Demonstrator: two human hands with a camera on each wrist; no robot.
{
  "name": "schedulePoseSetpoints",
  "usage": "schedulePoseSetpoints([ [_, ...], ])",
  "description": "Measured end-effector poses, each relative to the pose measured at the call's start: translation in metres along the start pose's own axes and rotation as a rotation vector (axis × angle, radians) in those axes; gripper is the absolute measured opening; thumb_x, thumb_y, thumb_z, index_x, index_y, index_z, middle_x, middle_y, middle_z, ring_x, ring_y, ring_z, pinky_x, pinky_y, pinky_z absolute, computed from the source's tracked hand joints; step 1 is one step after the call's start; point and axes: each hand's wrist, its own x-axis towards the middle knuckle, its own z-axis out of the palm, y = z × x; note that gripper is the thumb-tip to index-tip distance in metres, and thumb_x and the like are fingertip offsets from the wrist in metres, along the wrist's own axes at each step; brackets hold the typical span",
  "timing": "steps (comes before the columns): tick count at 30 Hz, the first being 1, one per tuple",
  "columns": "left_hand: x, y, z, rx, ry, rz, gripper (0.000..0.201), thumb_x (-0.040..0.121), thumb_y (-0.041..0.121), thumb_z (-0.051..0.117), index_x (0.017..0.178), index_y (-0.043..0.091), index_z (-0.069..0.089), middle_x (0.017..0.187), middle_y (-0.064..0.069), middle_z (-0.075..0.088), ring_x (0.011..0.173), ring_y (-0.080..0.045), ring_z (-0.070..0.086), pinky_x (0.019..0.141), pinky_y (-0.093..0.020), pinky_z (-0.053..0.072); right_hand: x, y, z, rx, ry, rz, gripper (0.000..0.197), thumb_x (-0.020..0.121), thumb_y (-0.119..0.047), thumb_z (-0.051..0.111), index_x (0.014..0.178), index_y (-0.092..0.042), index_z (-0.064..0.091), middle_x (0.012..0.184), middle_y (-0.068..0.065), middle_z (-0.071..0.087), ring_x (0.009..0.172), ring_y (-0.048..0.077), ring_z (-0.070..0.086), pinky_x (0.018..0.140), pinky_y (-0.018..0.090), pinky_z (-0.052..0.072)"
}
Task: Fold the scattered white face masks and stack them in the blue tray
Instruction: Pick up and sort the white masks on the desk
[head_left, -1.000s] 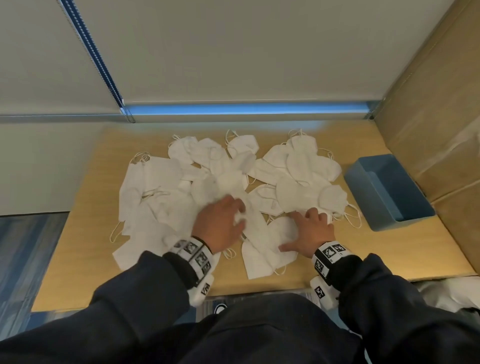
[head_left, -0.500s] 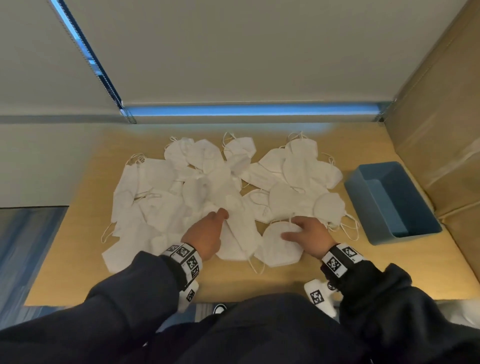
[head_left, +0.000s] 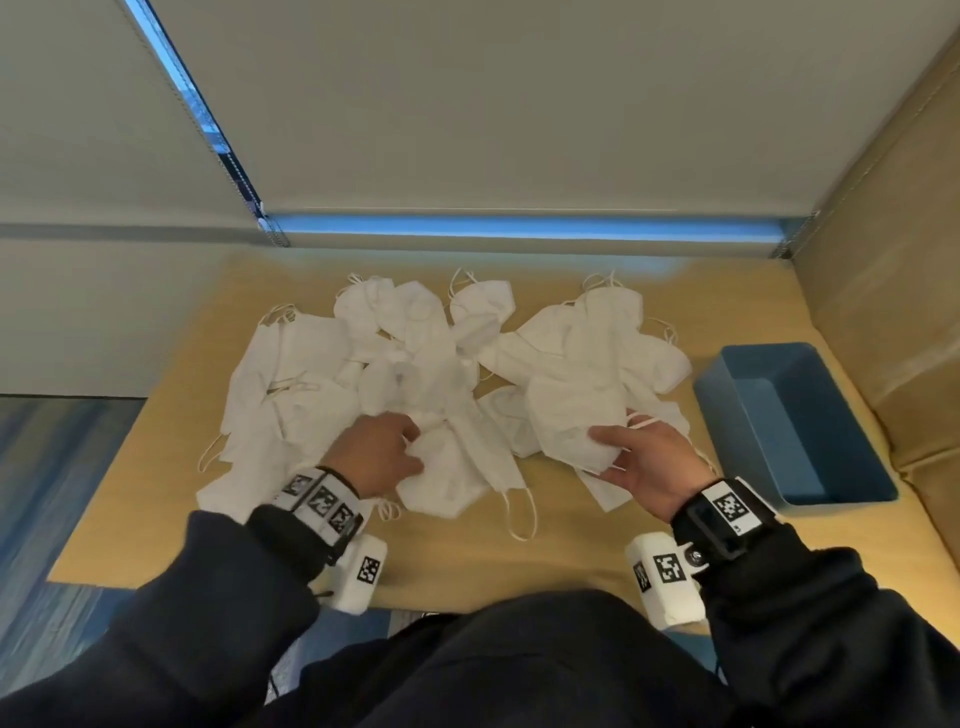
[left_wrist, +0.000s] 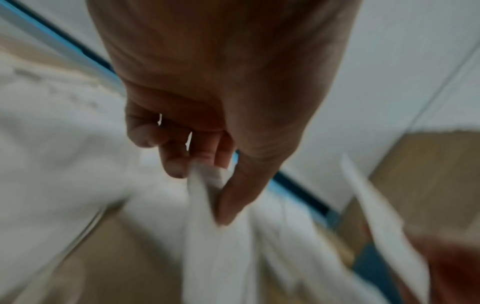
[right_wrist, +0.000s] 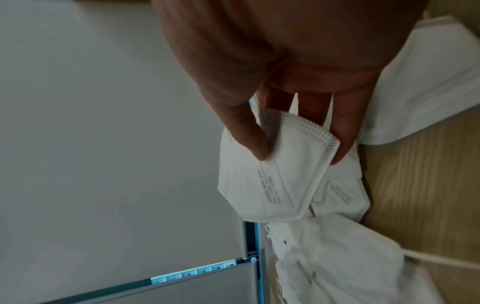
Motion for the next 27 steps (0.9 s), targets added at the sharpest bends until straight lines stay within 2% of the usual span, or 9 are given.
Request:
schedulePoseSetpoints([
  [5,-0.044,0.026,-0.098,-0.097,0.267,0.197,0.012,0.085,0.03,0.078,0.097,0.028,0.078,0.099,0.01,0.07,0.093,-0.013,0.063,0.079,-0.028,0.044,0.003,-0.001,0.015,0.061,-0.043,0.027,0.032,0.091,-0.004,0.066,0.123,-0.005,0.065,0.123,0.016,0.072,0.112,0.032,0.07,0.091,0.052,0.057],
  [9,-0.058,0.056,-0.125,-0.227,0.09,0.499,0.013,0.081,0.04,0.08,0.093,0.042,0.077,0.13,0.024,0.054,0.122,0.005,0.05,0.099,-0.021,0.038,-0.002,-0.003,0.033,0.083,-0.078,-0.012,0.037,0.086,0.004,0.07,0.122,-0.005,0.066,0.123,0.017,0.071,0.111,0.035,0.07,0.092,0.059,0.055],
  [12,-0.033,0.078,-0.1,-0.404,-0.094,0.536,0.017,0.078,0.043,0.082,0.095,0.043,0.078,0.151,0.026,0.039,0.14,0.001,0.038,0.115,-0.039,0.037,-0.012,-0.009,0.051,0.05,-0.221,-0.047,0.054,0.058,-0.009,0.091,0.108,-0.008,0.073,0.108,0.021,0.072,0.092,0.031,0.075,0.077,0.044,0.062],
  [14,-0.014,0.083,-0.078,-0.415,-0.109,0.565,0.014,0.083,0.034,0.082,0.096,0.038,0.078,0.149,0.018,0.048,0.138,-0.001,0.043,0.117,-0.044,0.036,-0.012,-0.01,0.06,0.033,-0.33,-0.08,0.058,0.064,-0.004,0.084,0.12,-0.003,0.067,0.118,0.032,0.064,0.098,0.036,0.07,0.086,0.049,0.056],
  [16,-0.002,0.082,-0.062,-0.442,-0.085,0.566,0.012,0.088,0.027,0.079,0.1,0.028,0.078,0.124,0.011,0.069,0.118,-0.005,0.061,0.107,-0.045,0.046,-0.01,-0.006,0.064,-0.009,-0.333,-0.135,0.045,0.081,-0.001,0.076,0.122,0.008,0.06,0.12,0.042,0.056,0.099,0.043,0.06,0.087,0.055,0.046],
  [18,0.001,0.076,-0.055,-0.455,-0.015,0.545,0.012,0.09,0.025,0.076,0.102,0.023,0.077,0.105,0.01,0.075,0.102,-0.006,0.066,0.096,-0.041,0.052,-0.01,-0.004,0.062,-0.052,-0.203,-0.148,0.022,0.086,-0.009,0.075,0.102,0.004,0.067,0.095,0.031,0.059,0.082,0.034,0.058,0.073,0.043,0.046],
  [20,0.002,0.067,-0.051,-0.481,0.033,0.538,0.013,0.091,0.024,0.075,0.104,0.024,0.075,0.104,0.012,0.074,0.1,-0.004,0.066,0.092,-0.034,0.051,-0.012,-0.006,0.057,0.008,-0.115,-0.146,0.01,0.092,-0.011,0.067,0.094,-0.002,0.071,0.091,0.022,0.065,0.079,0.029,0.063,0.07,0.038,0.049],
  [24,0.001,0.044,-0.042,-0.567,0.024,0.516,0.035,0.091,0.026,0.075,0.123,0.036,0.063,0.124,0.022,0.065,0.115,-0.001,0.06,0.096,-0.028,0.049,-0.018,-0.021,0.051,0.379,-0.08,-0.061,0.027,0.095,-0.015,0.053,0.069,-0.008,0.054,0.064,0.008,0.052,0.062,0.025,0.063,0.075,0.038,0.05],
  [27,0.001,0.038,-0.035,-0.594,0.028,0.518,0.036,0.093,0.024,0.073,0.127,0.034,0.065,0.121,0.022,0.067,0.115,-0.001,0.061,0.094,-0.028,0.05,-0.022,-0.027,0.065,0.278,-0.143,0.0,0.034,0.096,-0.029,0.058,0.067,-0.012,0.052,0.051,0.0,0.037,0.041,0.016,0.041,0.048,0.026,0.042],
])
